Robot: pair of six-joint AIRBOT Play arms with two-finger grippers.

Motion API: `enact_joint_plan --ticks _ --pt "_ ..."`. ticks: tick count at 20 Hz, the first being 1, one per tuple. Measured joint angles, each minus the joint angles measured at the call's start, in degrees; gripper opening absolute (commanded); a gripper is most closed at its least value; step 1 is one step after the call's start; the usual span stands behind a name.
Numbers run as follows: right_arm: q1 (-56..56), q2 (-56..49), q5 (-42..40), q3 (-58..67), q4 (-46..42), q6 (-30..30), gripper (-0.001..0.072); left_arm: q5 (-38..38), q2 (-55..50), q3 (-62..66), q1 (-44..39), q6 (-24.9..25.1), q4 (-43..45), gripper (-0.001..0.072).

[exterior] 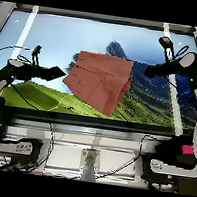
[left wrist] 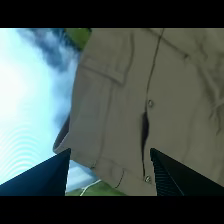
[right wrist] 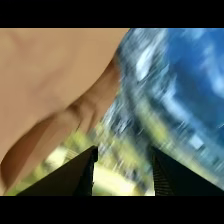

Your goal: Fold the clothes and pants, and hang the long-sleeved shirts on hangers.

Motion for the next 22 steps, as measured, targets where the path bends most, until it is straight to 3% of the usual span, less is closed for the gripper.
enact_joint_plan --ticks 5,13,14,16,19,22 --pt "-2.71 0.17 8.83 -4.48 8.17 -2.6 0.0375 1.55 -4.11 0.7 -0.02 0.55 0.46 0.0587" --pt "-3.39 0.26 12.83 -13.4 21.18 -6.23 0.0374 2.73 -7.98 1.73 -1.7 1.09 -0.33 0.0581" --pt "-3.39 0.26 13.55 -14.47 21.86 -6.32 0.0374 2.89 -8.35 1.79 -2.16 1.11 -0.35 0.0513" --pt "-3.39 0.28 14.84 -16.96 22.91 -6.56 0.0375 4.28 -9.05 1.92 -2.99 1.11 0.24 0.0048" --pt "-3.39 0.26 15.69 -22.36 25.97 -7.17 0.0381 4.66 -9.42 2.58 -3.63 2.23 1.18 0.0019" --pt "-3.39 0.28 15.37 -28.57 29.31 -8.2 0.0446 3.21 -9.49 4.35 -3.8 2.89 0.74 0.0018"
